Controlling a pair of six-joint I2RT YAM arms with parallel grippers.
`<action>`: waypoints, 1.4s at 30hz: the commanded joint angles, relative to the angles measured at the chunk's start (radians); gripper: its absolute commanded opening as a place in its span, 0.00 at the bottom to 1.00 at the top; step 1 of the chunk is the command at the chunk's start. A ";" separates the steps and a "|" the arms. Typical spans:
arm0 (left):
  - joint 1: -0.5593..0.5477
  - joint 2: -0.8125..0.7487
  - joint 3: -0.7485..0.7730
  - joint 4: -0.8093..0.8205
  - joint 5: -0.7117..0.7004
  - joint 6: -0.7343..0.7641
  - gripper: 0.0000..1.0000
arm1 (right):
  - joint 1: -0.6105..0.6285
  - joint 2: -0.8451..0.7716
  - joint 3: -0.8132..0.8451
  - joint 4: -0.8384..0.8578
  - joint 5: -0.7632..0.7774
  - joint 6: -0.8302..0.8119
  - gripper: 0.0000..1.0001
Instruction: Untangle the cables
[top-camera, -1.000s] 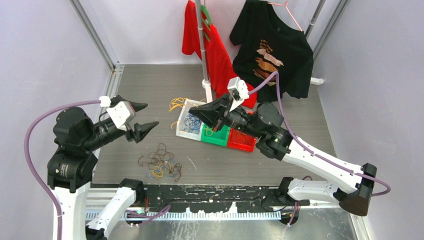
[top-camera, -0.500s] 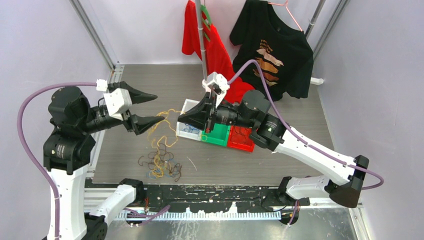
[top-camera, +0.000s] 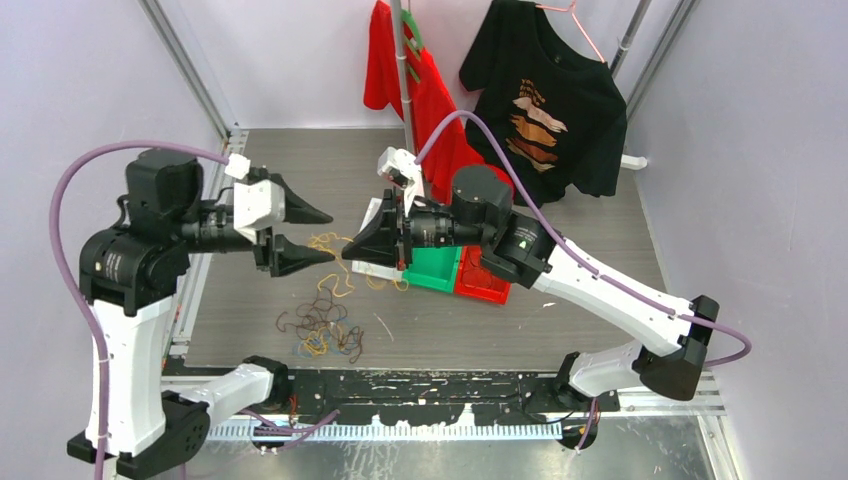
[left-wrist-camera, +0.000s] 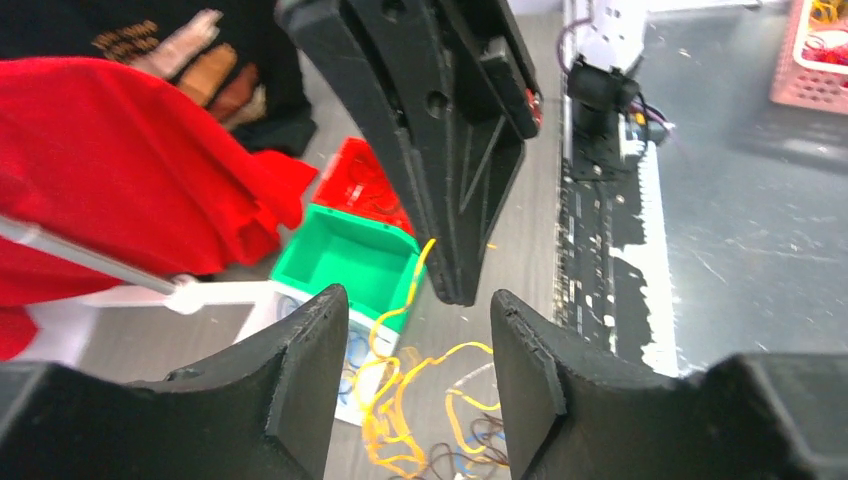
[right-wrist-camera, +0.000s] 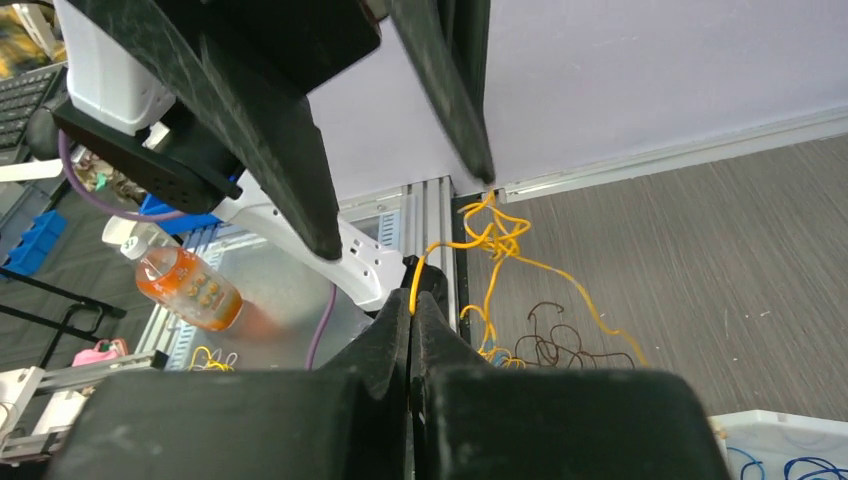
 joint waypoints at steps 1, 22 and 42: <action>-0.096 0.032 0.046 -0.215 -0.089 0.152 0.54 | 0.011 0.009 0.071 -0.020 -0.027 -0.028 0.01; -0.200 -0.068 -0.142 0.005 -0.327 0.250 0.42 | 0.026 0.111 0.176 -0.158 -0.076 -0.053 0.01; -0.212 -0.136 -0.271 0.283 -0.453 0.030 0.00 | 0.028 0.115 0.199 -0.079 0.066 0.021 0.49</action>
